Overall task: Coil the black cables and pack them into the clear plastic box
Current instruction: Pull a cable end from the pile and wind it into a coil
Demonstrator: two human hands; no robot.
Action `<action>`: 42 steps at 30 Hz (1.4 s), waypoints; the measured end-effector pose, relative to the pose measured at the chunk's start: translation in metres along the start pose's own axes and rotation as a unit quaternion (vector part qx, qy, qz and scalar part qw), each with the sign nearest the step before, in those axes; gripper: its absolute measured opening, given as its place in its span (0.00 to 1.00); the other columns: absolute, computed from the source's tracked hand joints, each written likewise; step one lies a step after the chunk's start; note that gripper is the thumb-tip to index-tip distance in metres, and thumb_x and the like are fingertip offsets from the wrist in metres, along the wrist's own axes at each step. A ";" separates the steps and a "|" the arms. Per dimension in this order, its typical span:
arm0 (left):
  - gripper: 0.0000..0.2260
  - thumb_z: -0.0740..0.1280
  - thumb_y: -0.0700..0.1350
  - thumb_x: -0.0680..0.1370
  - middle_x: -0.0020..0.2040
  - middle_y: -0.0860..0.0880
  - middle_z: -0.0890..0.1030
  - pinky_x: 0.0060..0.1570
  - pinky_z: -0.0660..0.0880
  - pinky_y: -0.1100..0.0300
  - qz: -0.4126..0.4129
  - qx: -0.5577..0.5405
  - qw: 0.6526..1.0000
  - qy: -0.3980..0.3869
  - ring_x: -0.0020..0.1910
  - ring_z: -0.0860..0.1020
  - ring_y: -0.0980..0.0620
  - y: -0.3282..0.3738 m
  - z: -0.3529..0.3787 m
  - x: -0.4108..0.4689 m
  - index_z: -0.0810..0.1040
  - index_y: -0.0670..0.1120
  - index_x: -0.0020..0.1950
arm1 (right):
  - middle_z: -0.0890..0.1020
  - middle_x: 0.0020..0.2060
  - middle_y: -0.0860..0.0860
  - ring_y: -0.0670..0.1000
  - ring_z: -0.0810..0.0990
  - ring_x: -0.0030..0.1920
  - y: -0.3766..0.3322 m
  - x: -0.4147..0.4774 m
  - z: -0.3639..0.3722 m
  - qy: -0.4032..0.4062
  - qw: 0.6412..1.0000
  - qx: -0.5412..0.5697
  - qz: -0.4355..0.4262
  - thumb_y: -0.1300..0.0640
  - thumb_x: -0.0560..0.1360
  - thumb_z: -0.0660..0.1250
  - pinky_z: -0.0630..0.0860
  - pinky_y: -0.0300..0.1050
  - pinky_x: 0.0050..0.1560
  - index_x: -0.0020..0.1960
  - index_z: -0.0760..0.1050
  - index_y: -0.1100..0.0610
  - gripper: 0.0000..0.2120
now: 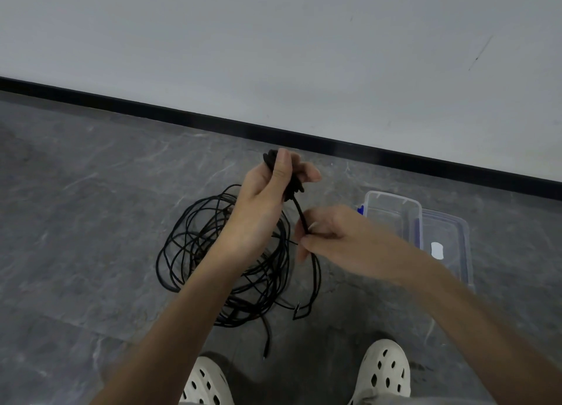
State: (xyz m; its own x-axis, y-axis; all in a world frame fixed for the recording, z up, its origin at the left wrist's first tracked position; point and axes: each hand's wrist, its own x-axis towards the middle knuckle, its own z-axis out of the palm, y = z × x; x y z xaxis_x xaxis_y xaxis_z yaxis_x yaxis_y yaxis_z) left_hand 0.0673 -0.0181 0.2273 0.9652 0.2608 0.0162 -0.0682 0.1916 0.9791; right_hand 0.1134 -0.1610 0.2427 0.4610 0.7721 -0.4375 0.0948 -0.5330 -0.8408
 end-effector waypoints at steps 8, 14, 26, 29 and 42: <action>0.14 0.54 0.53 0.83 0.44 0.55 0.82 0.52 0.72 0.67 0.013 0.213 0.976 0.040 0.49 0.80 0.60 -0.008 -0.004 0.001 0.76 0.49 0.47 | 0.80 0.31 0.49 0.47 0.80 0.35 -0.004 -0.004 -0.002 0.011 0.999 0.035 0.001 0.62 0.80 0.60 0.78 0.41 0.46 0.51 0.78 0.62 0.08; 0.15 0.55 0.52 0.83 0.45 0.55 0.81 0.45 0.73 0.71 0.009 0.315 0.949 0.024 0.46 0.79 0.62 -0.013 -0.003 -0.001 0.77 0.44 0.49 | 0.81 0.32 0.52 0.48 0.81 0.35 -0.007 -0.007 -0.003 -0.011 0.996 0.085 0.017 0.63 0.80 0.60 0.79 0.43 0.45 0.51 0.74 0.62 0.05; 0.29 0.45 0.60 0.81 0.34 0.53 0.76 0.39 0.67 0.64 -0.161 0.440 0.876 -0.115 0.35 0.73 0.58 -0.006 -0.004 -0.003 0.76 0.40 0.45 | 0.69 0.24 0.49 0.47 0.65 0.26 -0.004 -0.008 -0.008 0.062 0.998 -0.009 -0.028 0.62 0.78 0.62 0.61 0.35 0.28 0.48 0.82 0.65 0.11; 0.36 0.40 0.64 0.78 0.38 0.49 0.84 0.55 0.73 0.60 -0.186 0.374 0.887 -0.195 0.42 0.81 0.57 -0.004 -0.005 -0.007 0.81 0.42 0.42 | 0.75 0.21 0.41 0.38 0.74 0.25 -0.004 -0.011 -0.014 0.070 0.996 -0.013 -0.044 0.65 0.78 0.62 0.68 0.29 0.31 0.45 0.82 0.65 0.10; 0.28 0.44 0.61 0.81 0.37 0.46 0.82 0.47 0.71 0.59 -0.198 0.122 0.924 -0.304 0.41 0.79 0.50 0.006 -0.004 -0.010 0.77 0.46 0.42 | 0.86 0.39 0.50 0.49 0.84 0.43 0.003 -0.006 -0.026 0.216 0.968 0.038 -0.126 0.49 0.69 0.69 0.79 0.51 0.52 0.44 0.83 0.56 0.12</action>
State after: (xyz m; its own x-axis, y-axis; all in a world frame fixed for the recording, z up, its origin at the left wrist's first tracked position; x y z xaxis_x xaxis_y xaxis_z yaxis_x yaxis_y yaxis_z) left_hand 0.0560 -0.0158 0.2323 0.8711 -0.3772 -0.3144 0.3072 -0.0808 0.9482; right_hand 0.1340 -0.1764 0.2508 0.7586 0.6492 -0.0560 0.1939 -0.3070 -0.9318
